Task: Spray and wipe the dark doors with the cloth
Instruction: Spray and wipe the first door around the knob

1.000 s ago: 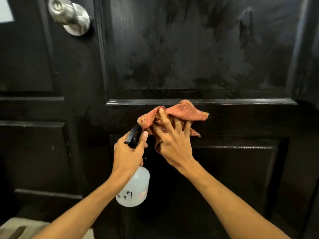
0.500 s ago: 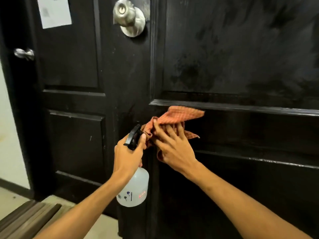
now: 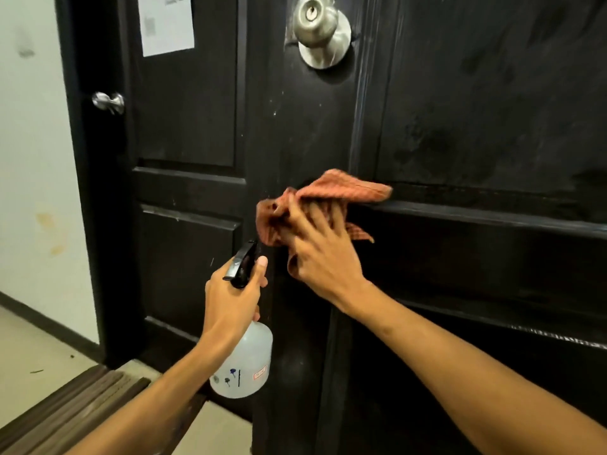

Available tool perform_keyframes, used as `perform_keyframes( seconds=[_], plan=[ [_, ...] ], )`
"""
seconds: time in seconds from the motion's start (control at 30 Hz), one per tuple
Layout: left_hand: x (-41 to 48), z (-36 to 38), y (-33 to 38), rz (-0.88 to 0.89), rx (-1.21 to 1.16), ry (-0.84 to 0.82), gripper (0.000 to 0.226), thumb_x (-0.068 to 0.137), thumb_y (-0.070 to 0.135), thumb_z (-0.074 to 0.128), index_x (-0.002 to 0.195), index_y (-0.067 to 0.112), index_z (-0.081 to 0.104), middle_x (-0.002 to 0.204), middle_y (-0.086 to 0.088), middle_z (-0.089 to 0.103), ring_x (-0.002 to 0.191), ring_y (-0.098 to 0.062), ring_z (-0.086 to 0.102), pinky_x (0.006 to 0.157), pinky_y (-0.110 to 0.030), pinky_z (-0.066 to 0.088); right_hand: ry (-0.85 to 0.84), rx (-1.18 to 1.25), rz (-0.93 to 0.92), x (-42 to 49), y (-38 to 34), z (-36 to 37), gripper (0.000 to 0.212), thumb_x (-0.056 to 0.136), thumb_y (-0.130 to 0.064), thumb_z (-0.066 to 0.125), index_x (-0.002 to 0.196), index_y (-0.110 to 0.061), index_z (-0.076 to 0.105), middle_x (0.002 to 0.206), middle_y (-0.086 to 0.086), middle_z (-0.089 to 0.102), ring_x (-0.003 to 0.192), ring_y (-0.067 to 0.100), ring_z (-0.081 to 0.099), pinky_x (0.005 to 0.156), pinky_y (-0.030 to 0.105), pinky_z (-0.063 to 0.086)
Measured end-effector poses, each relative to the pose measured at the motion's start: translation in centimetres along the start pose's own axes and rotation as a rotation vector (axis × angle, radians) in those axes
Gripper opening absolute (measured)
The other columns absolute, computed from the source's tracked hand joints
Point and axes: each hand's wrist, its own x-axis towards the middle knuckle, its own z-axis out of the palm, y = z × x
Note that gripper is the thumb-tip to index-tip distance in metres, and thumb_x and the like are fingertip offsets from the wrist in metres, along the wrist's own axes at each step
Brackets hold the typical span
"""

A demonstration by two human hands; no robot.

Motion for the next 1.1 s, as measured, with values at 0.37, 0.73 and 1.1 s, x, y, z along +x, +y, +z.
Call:
perform_keyframes(
  seconds=[0.37,0.73,1.1],
  plan=[
    [2.2,-0.2,2.8,0.082,-0.042,-0.031,0.013,0.098,0.037,0.065,0.097,0.024,0.066,0.085,-0.006,0.073,0.043,-0.014,0.056,0.049,-0.032,0.053,0.002,-0.056,-0.148,4.1,2.0,-0.9,0.064,0.082,-0.037,0.054,0.144,-0.022,0.058,0.155,0.013,0.047,0.150,0.041,0.028,0.125,0.060,0.009],
    [1.7,4.4,8.3,0.147,-0.151,-0.146,0.017,0.097,0.040,0.065,0.105,0.025,0.068,0.088,-0.004,0.073,0.042,-0.016,0.054,0.049,-0.033,0.053,0.151,0.061,0.272,-2.4,9.7,-4.4,0.058,0.086,-0.025,0.060,0.143,-0.021,0.059,0.158,0.010,0.043,0.147,0.033,0.024,0.124,0.053,0.022],
    [-1.1,10.5,11.5,0.155,-0.211,-0.288,0.020,0.097,0.042,0.066,0.101,0.022,0.068,0.088,-0.008,0.074,0.043,-0.020,0.055,0.050,-0.034,0.051,0.056,-0.043,0.317,-11.7,12.5,-7.0,0.064,0.080,-0.025,0.054,0.142,-0.011,0.053,0.152,0.011,0.044,0.122,0.042,0.049,0.108,0.053,0.032]
  ],
)
